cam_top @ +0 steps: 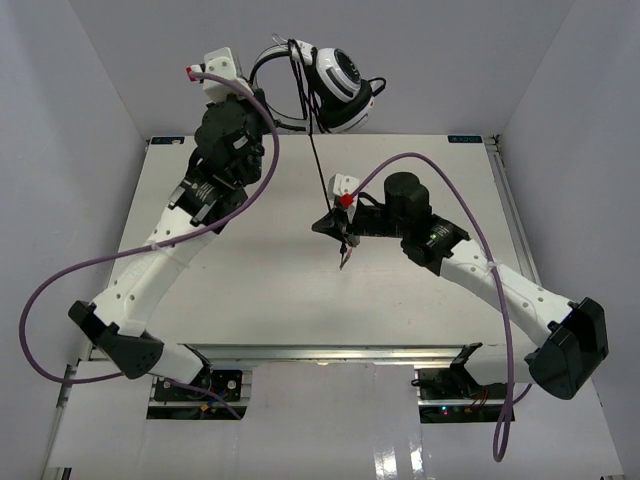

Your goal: Wrap the headphones

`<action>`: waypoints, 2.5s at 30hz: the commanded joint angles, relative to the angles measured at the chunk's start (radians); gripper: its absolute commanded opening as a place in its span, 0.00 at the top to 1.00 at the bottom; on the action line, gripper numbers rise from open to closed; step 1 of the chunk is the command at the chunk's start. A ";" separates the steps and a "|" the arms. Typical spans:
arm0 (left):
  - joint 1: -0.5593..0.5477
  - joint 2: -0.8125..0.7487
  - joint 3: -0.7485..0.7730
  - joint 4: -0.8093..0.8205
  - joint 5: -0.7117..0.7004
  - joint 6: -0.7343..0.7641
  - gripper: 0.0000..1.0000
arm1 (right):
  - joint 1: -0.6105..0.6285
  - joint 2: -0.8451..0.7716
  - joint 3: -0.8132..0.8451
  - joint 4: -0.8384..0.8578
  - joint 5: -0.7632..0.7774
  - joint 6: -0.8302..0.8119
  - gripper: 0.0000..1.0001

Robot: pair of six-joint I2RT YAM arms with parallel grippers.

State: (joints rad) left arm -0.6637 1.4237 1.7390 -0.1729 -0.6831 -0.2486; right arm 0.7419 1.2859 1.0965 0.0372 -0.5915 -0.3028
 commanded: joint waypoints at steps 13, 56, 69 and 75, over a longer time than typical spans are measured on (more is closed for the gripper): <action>0.073 0.043 -0.401 -0.086 0.181 0.183 1.00 | 0.033 0.009 0.366 -0.322 0.737 -0.619 0.92; 0.120 -0.196 -0.699 0.297 0.656 -0.366 1.00 | -0.378 0.452 -0.231 1.189 -0.625 1.079 0.56; 0.136 -0.189 -0.694 0.320 0.620 -0.464 1.00 | -0.383 0.548 -0.223 1.427 -0.614 1.252 0.63; 0.153 -0.200 -0.722 0.275 0.531 -0.641 1.00 | -0.383 0.556 -0.236 1.476 -0.603 1.288 0.76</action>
State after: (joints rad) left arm -0.5294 1.2716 1.0196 0.0410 -0.0799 -0.7084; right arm 0.3618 1.8392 0.8673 1.2863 -1.1969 0.9413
